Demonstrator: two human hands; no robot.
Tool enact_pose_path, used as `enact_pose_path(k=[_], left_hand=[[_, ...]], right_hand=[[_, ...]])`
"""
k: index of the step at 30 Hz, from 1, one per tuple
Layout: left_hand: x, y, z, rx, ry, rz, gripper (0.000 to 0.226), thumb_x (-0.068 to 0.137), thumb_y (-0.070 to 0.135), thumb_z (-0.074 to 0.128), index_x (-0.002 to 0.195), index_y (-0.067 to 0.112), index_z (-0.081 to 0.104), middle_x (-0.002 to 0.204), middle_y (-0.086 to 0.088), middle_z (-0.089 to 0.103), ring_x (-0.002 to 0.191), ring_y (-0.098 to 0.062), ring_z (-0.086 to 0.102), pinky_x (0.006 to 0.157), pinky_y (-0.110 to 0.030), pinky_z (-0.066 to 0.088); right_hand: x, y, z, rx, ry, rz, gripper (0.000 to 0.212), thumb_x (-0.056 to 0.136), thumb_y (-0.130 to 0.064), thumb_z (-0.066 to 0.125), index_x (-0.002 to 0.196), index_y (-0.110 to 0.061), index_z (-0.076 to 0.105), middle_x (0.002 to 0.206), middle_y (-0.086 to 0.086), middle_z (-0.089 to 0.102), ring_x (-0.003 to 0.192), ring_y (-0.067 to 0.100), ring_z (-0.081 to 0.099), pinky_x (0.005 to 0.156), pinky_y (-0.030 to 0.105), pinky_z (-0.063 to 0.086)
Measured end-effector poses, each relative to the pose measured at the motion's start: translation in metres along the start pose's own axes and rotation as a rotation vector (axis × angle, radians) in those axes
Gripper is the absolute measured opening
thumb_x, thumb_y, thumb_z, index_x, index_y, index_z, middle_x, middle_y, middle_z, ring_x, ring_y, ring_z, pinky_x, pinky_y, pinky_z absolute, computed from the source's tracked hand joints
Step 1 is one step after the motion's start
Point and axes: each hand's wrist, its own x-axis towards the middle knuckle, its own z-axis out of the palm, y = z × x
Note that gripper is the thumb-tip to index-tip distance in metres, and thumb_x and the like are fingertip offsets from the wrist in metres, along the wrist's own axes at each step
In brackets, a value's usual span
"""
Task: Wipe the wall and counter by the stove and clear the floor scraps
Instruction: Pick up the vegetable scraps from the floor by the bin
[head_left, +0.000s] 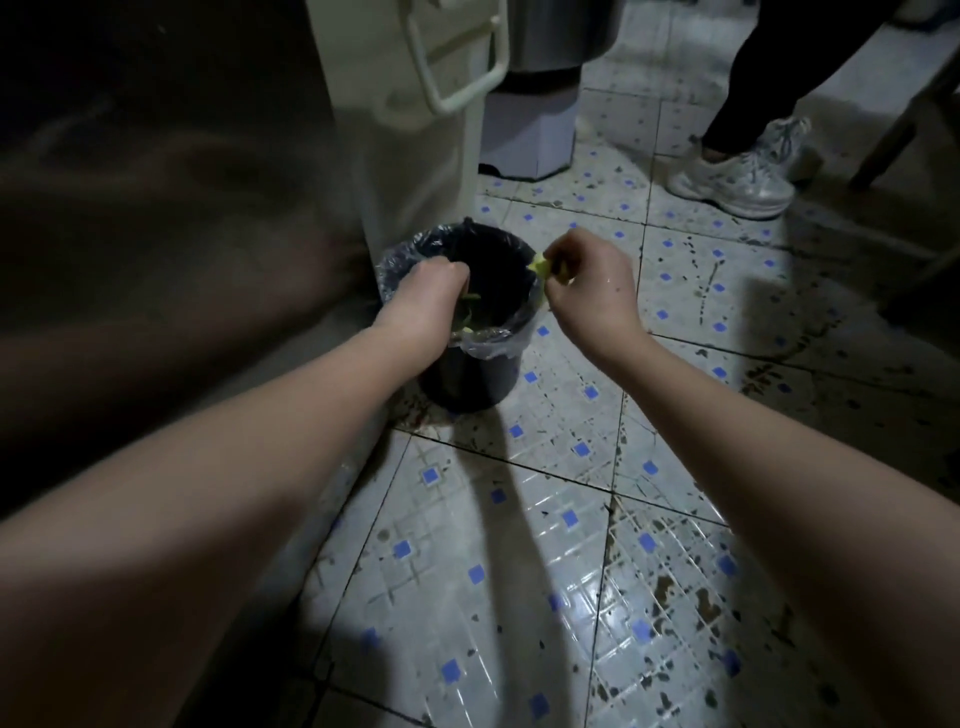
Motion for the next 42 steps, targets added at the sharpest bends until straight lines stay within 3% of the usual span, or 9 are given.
enact_pose_path(k=[4, 7, 15, 19, 25, 29, 36, 42], left_hand=[[0.012, -0.006, 0.004, 0.003, 0.001, -0.066, 0.025, 0.076, -0.018, 0.051, 0.092, 0.001, 0.056, 0.103, -0.019, 0.053, 0.096, -0.034, 0.054, 0.081, -0.040, 0.045], [0.020, -0.009, 0.005, -0.002, 0.005, -0.108, 0.028, 0.078, -0.019, 0.048, 0.095, 0.000, 0.058, 0.104, -0.018, 0.054, 0.096, -0.034, 0.054, 0.078, -0.038, 0.043], [0.018, -0.014, 0.010, -0.007, -0.105, -0.098, 0.039, 0.079, -0.017, 0.049, 0.113, -0.001, 0.059, 0.116, -0.021, 0.056, 0.109, -0.037, 0.056, 0.095, -0.045, 0.046], [0.014, -0.014, 0.007, 0.007, -0.117, -0.092, 0.045, 0.079, -0.019, 0.047, 0.118, 0.000, 0.057, 0.120, -0.020, 0.053, 0.113, -0.037, 0.053, 0.098, -0.044, 0.044], [0.004, -0.001, 0.003, 0.039, -0.119, -0.050, 0.047, 0.081, -0.019, 0.042, 0.121, 0.002, 0.055, 0.120, -0.019, 0.049, 0.112, -0.038, 0.051, 0.093, -0.046, 0.046], [-0.003, 0.011, 0.010, 0.038, -0.119, 0.005, 0.047, 0.084, -0.016, 0.043, 0.125, 0.005, 0.054, 0.117, -0.018, 0.049, 0.108, -0.036, 0.051, 0.091, -0.046, 0.047], [-0.029, 0.037, 0.032, 0.080, -0.166, 0.087, 0.029, 0.086, -0.006, 0.049, 0.112, 0.002, 0.058, 0.112, -0.019, 0.050, 0.106, -0.038, 0.051, 0.084, -0.051, 0.047], [-0.047, 0.062, 0.060, 0.140, -0.159, 0.194, 0.033, 0.089, -0.003, 0.047, 0.118, 0.008, 0.055, 0.118, -0.016, 0.050, 0.108, -0.035, 0.050, 0.080, -0.043, 0.044]], right_hand=[[0.014, -0.009, 0.013, 0.012, -0.058, -0.024, 0.023, 0.079, 0.005, 0.053, 0.094, -0.009, 0.065, 0.092, 0.007, 0.066, 0.085, 0.018, 0.059, 0.071, 0.027, 0.048], [0.020, -0.009, 0.025, -0.008, -0.105, -0.021, 0.025, 0.081, 0.002, 0.055, 0.099, -0.010, 0.066, 0.098, 0.008, 0.067, 0.089, 0.020, 0.061, 0.072, 0.025, 0.047], [0.012, 0.004, 0.044, -0.079, -0.302, 0.046, 0.041, 0.085, 0.001, 0.057, 0.125, -0.008, 0.057, 0.124, 0.014, 0.062, 0.115, 0.028, 0.057, 0.101, 0.040, 0.046], [0.006, 0.012, 0.040, -0.108, -0.296, 0.033, 0.041, 0.086, 0.002, 0.055, 0.126, -0.008, 0.057, 0.124, 0.012, 0.062, 0.114, 0.026, 0.058, 0.099, 0.034, 0.046], [-0.011, 0.031, 0.023, -0.131, -0.259, 0.035, 0.038, 0.085, 0.001, 0.058, 0.121, -0.010, 0.060, 0.120, 0.009, 0.064, 0.109, 0.023, 0.059, 0.085, 0.024, 0.041], [-0.028, 0.049, 0.010, -0.152, -0.250, 0.095, 0.039, 0.086, 0.000, 0.058, 0.124, -0.010, 0.058, 0.124, 0.008, 0.061, 0.112, 0.022, 0.058, 0.090, 0.028, 0.044], [-0.078, 0.079, -0.022, -0.213, -0.206, 0.181, 0.039, 0.088, -0.003, 0.057, 0.125, -0.013, 0.057, 0.126, 0.008, 0.060, 0.115, 0.022, 0.056, 0.098, 0.036, 0.046], [-0.132, 0.115, -0.057, -0.286, -0.216, 0.273, 0.040, 0.089, -0.005, 0.055, 0.128, -0.015, 0.055, 0.130, 0.006, 0.057, 0.121, 0.023, 0.052, 0.102, 0.039, 0.043]])
